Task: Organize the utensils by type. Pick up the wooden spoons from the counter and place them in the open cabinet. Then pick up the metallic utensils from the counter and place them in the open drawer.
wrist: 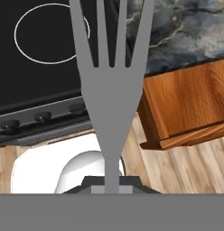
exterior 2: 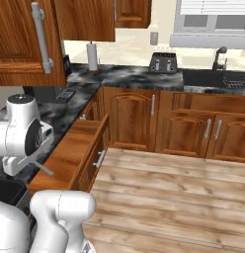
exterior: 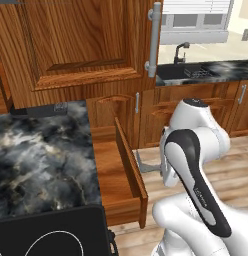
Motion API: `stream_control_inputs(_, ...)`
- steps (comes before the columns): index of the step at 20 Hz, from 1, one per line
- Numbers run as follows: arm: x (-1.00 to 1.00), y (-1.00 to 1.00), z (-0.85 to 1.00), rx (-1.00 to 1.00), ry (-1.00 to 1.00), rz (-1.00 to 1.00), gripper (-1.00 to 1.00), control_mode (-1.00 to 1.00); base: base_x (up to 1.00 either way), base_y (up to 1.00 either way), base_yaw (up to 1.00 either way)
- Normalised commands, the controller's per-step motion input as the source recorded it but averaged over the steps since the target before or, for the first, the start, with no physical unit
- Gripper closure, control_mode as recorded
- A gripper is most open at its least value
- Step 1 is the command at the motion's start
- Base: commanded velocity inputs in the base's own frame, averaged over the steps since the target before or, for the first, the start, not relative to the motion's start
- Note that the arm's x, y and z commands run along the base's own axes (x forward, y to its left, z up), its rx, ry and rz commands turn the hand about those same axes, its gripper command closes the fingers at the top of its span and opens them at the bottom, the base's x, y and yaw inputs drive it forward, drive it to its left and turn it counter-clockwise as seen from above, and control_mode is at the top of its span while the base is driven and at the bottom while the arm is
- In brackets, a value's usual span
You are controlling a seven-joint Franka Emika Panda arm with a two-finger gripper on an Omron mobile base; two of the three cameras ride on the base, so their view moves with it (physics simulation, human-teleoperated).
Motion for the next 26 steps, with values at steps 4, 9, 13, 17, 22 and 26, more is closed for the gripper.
stream_control_inputs(4,-0.31,-0.48,-0.07,0.08,0.06,-0.15,1.00,-1.00,0.00,0.00,0.00)
stream_control_inputs(9,-0.24,-0.59,-0.02,0.11,0.00,-0.12,1.00,-1.00,0.00,0.00,0.00)
stream_control_inputs(13,-0.02,-0.62,-0.01,0.15,0.00,-0.09,1.00,-1.00,0.00,0.00,0.00)
stream_control_inputs(17,0.34,-0.42,-0.02,0.12,0.00,-0.09,1.00,-1.00,0.00,0.00,0.00)
stream_control_inputs(22,0.56,-0.17,-0.05,0.06,0.00,-0.04,1.00,-1.00,0.00,0.00,0.00)
stream_control_inputs(26,0.68,0.01,-0.13,0.00,0.00,-0.03,1.00,-1.00,0.00,0.00,0.00)
